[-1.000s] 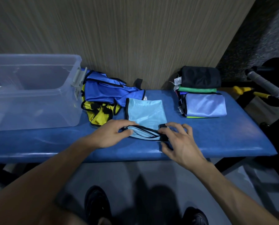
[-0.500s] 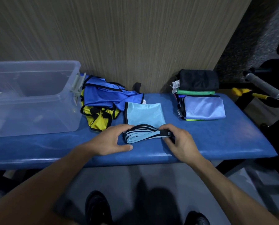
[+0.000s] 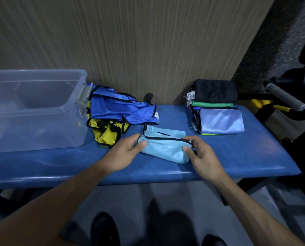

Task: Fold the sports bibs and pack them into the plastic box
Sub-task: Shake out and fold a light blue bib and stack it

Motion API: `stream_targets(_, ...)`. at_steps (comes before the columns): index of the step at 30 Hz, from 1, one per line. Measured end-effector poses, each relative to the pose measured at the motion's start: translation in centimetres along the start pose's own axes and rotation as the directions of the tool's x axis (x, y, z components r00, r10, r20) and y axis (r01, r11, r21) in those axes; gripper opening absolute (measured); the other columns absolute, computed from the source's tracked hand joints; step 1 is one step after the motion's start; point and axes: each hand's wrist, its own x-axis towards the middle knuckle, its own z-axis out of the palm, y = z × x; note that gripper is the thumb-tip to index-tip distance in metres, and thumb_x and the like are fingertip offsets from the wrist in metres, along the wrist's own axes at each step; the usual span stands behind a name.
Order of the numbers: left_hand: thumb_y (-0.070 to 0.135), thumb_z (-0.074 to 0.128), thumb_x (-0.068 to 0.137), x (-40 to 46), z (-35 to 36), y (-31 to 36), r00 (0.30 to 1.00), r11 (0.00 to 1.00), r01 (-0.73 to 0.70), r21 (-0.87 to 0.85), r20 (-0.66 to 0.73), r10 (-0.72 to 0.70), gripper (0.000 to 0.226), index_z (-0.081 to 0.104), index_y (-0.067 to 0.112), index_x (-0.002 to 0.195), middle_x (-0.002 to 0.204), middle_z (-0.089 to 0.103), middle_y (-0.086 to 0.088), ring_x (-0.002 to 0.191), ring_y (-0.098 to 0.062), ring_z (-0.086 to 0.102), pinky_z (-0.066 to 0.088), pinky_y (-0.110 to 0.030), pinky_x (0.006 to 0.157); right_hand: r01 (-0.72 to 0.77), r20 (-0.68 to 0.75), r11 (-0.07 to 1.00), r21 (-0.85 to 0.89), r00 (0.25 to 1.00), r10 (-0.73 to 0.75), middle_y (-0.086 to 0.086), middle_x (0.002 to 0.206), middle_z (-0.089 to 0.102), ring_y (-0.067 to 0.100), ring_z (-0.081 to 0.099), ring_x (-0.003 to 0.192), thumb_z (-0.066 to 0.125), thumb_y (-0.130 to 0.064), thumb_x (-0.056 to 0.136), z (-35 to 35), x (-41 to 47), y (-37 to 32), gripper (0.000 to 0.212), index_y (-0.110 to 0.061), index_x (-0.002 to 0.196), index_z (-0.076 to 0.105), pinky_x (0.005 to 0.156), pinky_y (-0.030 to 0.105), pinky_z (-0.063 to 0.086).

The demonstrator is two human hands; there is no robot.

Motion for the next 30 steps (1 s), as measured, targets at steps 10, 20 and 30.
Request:
stream_targets(10, 0.046, 0.047, 0.104, 3.3, 1.5, 1.8, 0.923, 0.955, 0.286, 0.079, -0.289, -0.253, 0.05, 0.032, 0.017, 0.066, 0.059, 0.033, 0.003, 0.057, -0.019, 0.036, 0.028, -0.037, 0.057, -0.212, -0.116, 0.942, -0.258, 0.975, 0.188, 0.007, 0.109, 0.069, 0.034, 0.061, 0.106, 0.049, -0.032, 0.103, 1.7, 3.5, -2.1, 0.027, -0.022, 0.126, 0.058, 0.09, 0.042, 0.049)
stream_targets(20, 0.04, 0.055, 0.099, 5.5, 0.5, 2.1, 0.904, 0.913, 0.393, 0.108, -0.229, -0.362, 0.014, 0.054, 0.027, 0.105, 0.083, 0.062, 0.001, 0.061, -0.023, 0.07, 0.06, -0.037, 0.062, -0.17, -0.147, 0.779, -0.604, 0.984, 0.101, 0.016, 0.103, 0.067, 0.043, 0.062, 0.092, 0.031, -0.036, 0.108, 2.8, 4.2, -2.4, 0.029, -0.015, 0.12, 0.047, 0.069, 0.041, 0.039)
stream_targets(30, 0.026, 0.068, 0.092, 5.7, -0.7, 2.1, 0.971, 0.945, 0.197, 0.261, -0.184, -0.151, 0.026, 0.057, 0.028, 0.115, 0.1, 0.058, 0.005, 0.081, -0.014, 0.063, 0.047, -0.017, 0.062, 0.197, -0.031, 0.424, -0.884, 0.881, -0.473, 0.008, 0.093, 0.052, 0.032, 0.049, 0.082, 0.049, -0.004, 0.081, 3.9, 4.9, -1.7, 0.017, -0.014, 0.092, 0.058, 0.071, 0.044, 0.039)
